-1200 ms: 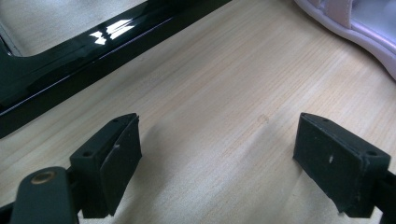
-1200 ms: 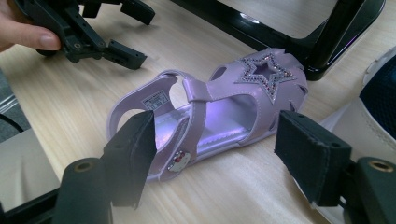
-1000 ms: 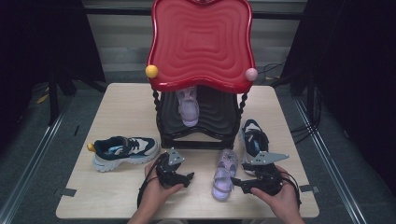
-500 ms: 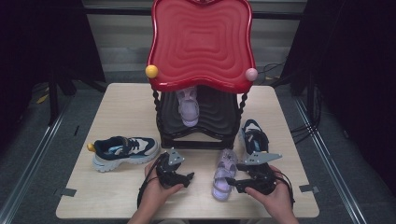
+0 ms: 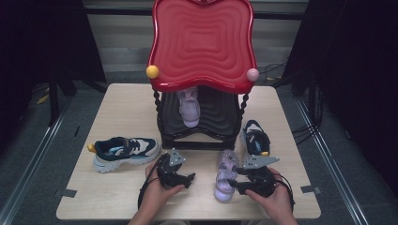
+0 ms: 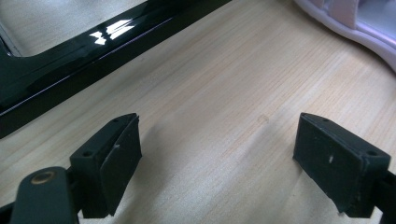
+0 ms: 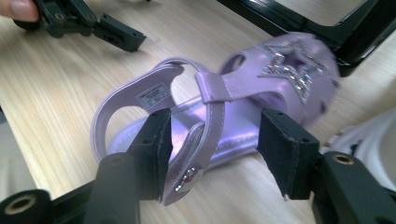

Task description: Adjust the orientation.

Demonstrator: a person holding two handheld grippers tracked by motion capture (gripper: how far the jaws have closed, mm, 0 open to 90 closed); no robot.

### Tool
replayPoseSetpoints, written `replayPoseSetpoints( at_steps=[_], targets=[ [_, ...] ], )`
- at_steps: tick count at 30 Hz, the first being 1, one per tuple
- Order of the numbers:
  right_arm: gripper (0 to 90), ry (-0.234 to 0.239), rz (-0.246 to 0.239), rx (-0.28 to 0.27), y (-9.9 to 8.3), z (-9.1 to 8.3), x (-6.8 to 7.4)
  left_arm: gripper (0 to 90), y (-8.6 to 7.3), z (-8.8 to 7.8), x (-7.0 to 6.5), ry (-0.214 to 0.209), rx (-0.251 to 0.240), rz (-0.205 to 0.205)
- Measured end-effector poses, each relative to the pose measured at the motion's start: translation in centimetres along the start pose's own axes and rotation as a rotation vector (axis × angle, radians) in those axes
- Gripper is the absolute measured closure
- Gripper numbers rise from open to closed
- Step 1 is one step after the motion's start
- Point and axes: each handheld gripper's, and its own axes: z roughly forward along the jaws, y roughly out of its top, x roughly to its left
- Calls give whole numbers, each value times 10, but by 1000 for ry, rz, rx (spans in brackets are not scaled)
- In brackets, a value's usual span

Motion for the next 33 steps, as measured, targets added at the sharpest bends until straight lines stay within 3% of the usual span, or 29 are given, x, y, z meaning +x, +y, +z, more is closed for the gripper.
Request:
replayPoseSetpoints(
  at_steps=[4,9,14,22,33],
  targets=[
    [485,-27,-10,5,-4,-7,-3,143,0,0,0,0,-4,-1],
    [514,-41,18,-18,-12,-12,-10,144,0,0,0,1,1,-1],
    [611,-83,15,-22,-14,-16,-10,143,0,0,0,0,0,1],
    [658,-70,33,-7,-14,-9,-7,143,0,0,0,0,0,1],
    [718,-120,78,-24,-17,-5,-8,143,0,0,0,0,-3,0]
  ],
)
